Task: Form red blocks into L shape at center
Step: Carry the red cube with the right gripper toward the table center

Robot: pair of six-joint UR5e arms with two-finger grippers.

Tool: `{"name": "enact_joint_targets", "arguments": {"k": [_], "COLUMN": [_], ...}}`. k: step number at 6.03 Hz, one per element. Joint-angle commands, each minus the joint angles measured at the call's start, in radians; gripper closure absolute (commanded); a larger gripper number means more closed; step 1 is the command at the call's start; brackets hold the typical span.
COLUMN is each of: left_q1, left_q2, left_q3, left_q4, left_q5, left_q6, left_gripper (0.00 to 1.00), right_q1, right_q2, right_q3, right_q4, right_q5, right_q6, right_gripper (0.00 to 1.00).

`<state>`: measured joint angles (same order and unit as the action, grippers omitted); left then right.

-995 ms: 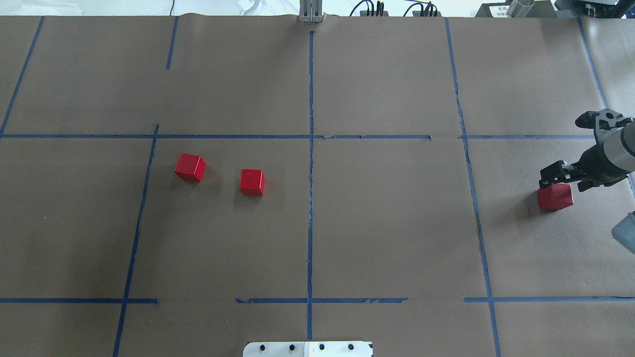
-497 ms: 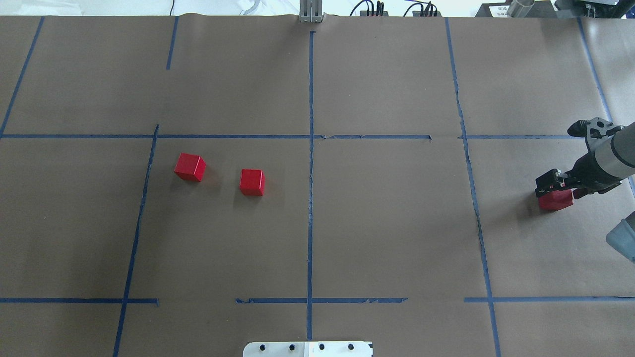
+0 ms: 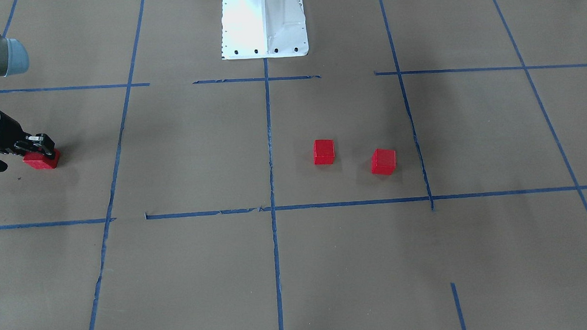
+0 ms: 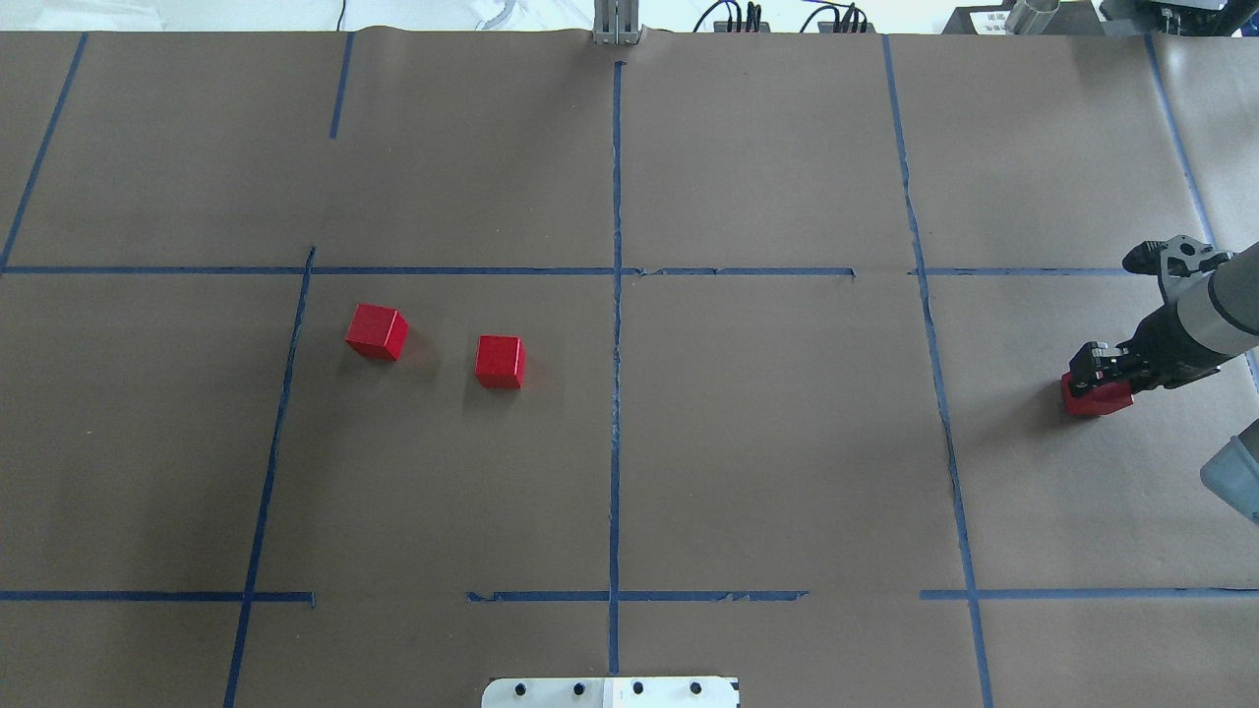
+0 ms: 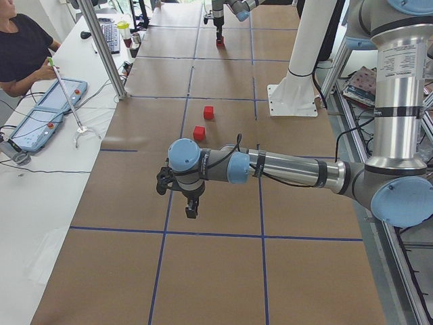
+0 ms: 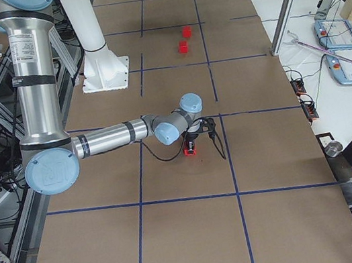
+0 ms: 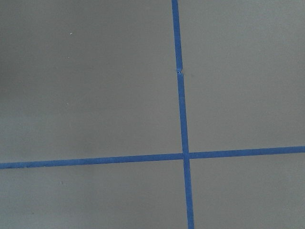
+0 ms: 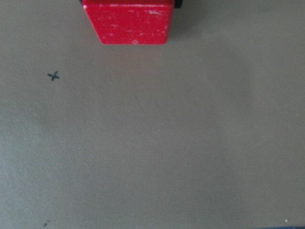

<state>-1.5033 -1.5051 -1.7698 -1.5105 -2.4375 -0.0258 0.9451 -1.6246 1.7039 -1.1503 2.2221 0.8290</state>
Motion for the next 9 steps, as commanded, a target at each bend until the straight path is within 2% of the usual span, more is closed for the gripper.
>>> {"name": "enact_joint_targets", "arguments": {"k": [1,2,3,4,5,6,7,8,9], "left_q1": [0.0,0.0,0.0,0.0,0.002,0.002,0.002,0.002,0.002], "left_q2": [-0.007,0.002,0.002,0.002,0.0,0.0,0.0,0.002,0.002], "left_q3": [-0.017,-0.017,-0.023,-0.037,-0.037,-0.037,-0.037,-0.037,-0.036], "left_q4": [0.003,-0.008,-0.025,-0.028,-0.03,-0.039,-0.039,-0.039,-0.037], "left_q5": [0.002,0.0,-0.009,-0.012,-0.011,-0.012,-0.015,-0.026,-0.079], "left_q6": [0.0,0.01,0.003,0.001,0.004,0.003,0.001,0.001,0.0], "left_gripper": [0.0,0.0,0.0,0.0,0.0,0.0,0.0,0.0,0.0], "right_q1": [-0.005,-0.059,-0.127,-0.225,-0.312,-0.354,-0.399,-0.449,-0.471], "right_q2": [0.094,0.241,0.4,0.501,0.585,0.738,0.82,0.822,0.836], "right_q3": [0.103,0.149,0.151,0.135,0.097,-0.037,-0.129,-0.135,-0.168], "right_q4": [-0.055,-0.219,-0.34,-0.373,-0.367,-0.362,-0.359,-0.347,-0.313], "right_q5": [0.014,0.014,0.007,-0.033,-0.133,-0.157,-0.212,-0.325,-0.364], "right_q6": [0.015,0.088,0.164,0.3,0.412,0.517,0.577,0.578,0.564], "right_gripper": [1.0,1.0,1.0,1.0,1.0,1.0,1.0,1.0,1.0]}}
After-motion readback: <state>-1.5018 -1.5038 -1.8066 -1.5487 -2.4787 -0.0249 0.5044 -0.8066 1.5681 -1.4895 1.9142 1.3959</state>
